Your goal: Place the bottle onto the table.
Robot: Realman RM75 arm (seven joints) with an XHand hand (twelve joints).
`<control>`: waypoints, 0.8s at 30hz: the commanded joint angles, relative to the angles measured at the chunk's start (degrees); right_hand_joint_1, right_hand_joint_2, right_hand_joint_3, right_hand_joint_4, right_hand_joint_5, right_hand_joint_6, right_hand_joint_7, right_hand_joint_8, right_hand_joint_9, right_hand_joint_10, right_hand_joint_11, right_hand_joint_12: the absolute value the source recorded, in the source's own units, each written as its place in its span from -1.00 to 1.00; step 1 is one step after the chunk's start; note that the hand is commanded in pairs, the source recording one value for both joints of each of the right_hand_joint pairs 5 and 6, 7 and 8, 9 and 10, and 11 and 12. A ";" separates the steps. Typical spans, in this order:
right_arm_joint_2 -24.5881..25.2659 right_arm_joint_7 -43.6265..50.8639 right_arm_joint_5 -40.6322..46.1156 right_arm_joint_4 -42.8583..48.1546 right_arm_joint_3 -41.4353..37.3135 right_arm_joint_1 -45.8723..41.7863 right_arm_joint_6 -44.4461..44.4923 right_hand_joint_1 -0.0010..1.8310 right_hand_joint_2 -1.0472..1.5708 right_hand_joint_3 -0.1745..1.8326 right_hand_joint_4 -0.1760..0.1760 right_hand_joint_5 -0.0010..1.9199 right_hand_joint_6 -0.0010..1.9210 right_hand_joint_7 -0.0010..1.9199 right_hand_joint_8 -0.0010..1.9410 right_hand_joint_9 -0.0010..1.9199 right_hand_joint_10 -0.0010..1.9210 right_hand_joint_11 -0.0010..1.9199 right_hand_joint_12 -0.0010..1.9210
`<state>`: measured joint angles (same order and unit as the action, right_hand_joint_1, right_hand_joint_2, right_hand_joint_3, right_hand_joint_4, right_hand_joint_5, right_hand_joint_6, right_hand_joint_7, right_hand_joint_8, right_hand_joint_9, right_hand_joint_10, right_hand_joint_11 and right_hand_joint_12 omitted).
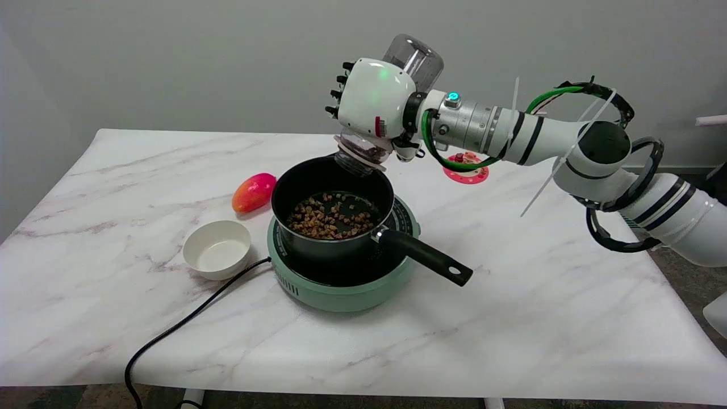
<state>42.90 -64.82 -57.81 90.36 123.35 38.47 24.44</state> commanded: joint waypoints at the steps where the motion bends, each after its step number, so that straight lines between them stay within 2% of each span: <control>1: -1.34 -1.21 3.19 0.15 0.06 0.73 -1.57 0.39 0.94 -0.41 0.00 1.00 1.00 1.00 0.98 0.48 0.48 0.35 0.35; 4: -1.62 -1.27 13.88 -0.34 -3.10 -1.34 -3.75 0.39 0.94 -0.43 0.00 1.00 1.00 1.00 0.98 0.48 0.48 0.35 0.35; 6: -1.52 -0.95 23.33 -1.27 -7.74 -4.02 -3.39 0.39 0.95 -0.43 0.00 1.00 1.00 1.00 0.98 0.48 0.48 0.35 0.35; 10: -1.44 0.07 35.66 -1.91 -17.93 -9.97 -2.42 0.38 0.95 -0.43 0.00 1.00 1.00 1.00 0.98 0.47 0.47 0.35 0.35; 16: -0.23 4.37 61.41 -5.17 -32.08 -21.13 -2.69 0.41 0.93 -0.41 0.00 1.00 1.00 1.00 0.98 0.46 0.46 0.35 0.35; 20: 2.89 8.04 79.79 -9.88 -39.71 -29.01 1.82 0.43 0.91 -0.41 0.00 1.00 1.00 1.00 0.98 0.47 0.47 0.36 0.36; 24: 4.37 9.06 93.57 -15.01 -42.08 -32.98 8.64 0.44 0.92 -0.43 0.00 1.00 1.00 1.00 0.98 0.48 0.48 0.36 0.36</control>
<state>42.17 -63.88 -23.86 88.22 108.69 29.68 22.36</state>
